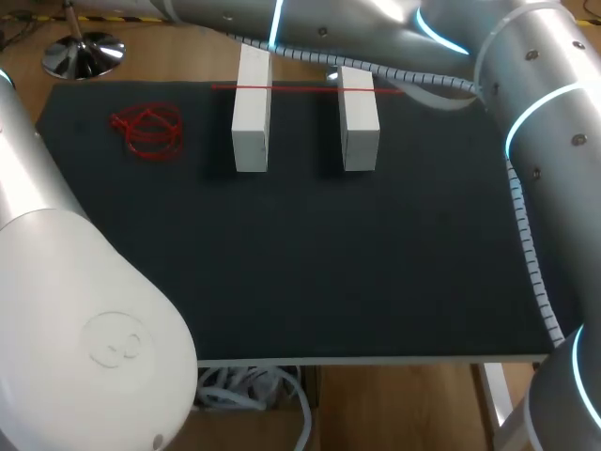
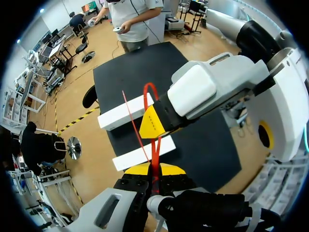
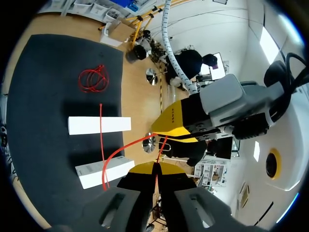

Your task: Grab the tape and strap the tape.

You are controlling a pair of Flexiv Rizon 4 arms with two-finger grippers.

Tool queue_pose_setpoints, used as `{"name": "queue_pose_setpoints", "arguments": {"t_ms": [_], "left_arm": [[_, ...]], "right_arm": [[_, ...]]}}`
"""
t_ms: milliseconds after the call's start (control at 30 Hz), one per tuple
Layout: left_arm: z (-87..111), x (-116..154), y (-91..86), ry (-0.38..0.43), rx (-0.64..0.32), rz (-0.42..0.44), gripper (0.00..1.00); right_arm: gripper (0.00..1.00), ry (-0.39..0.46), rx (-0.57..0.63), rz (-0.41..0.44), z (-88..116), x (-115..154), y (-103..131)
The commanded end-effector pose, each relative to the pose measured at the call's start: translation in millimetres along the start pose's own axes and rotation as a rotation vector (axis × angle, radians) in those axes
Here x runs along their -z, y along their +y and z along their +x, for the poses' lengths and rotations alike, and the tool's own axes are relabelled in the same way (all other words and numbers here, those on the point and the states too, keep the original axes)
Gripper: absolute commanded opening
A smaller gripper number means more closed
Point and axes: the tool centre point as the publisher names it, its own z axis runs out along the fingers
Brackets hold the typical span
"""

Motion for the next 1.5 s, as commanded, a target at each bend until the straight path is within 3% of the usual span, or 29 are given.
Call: {"name": "queue_pose_setpoints", "arguments": {"t_ms": [33,1500], "left_arm": [[-0.6,0,-0.5,0.002,0.0,-0.001,0.0],[-0.6,0,-0.5,0.002,0.0,-0.001,0.0]], "right_arm": [[0.0,0.011,0.003,0.003,-5,0,3],[0.0,0.04,0.021,-0.005,-1,10,6]]}}
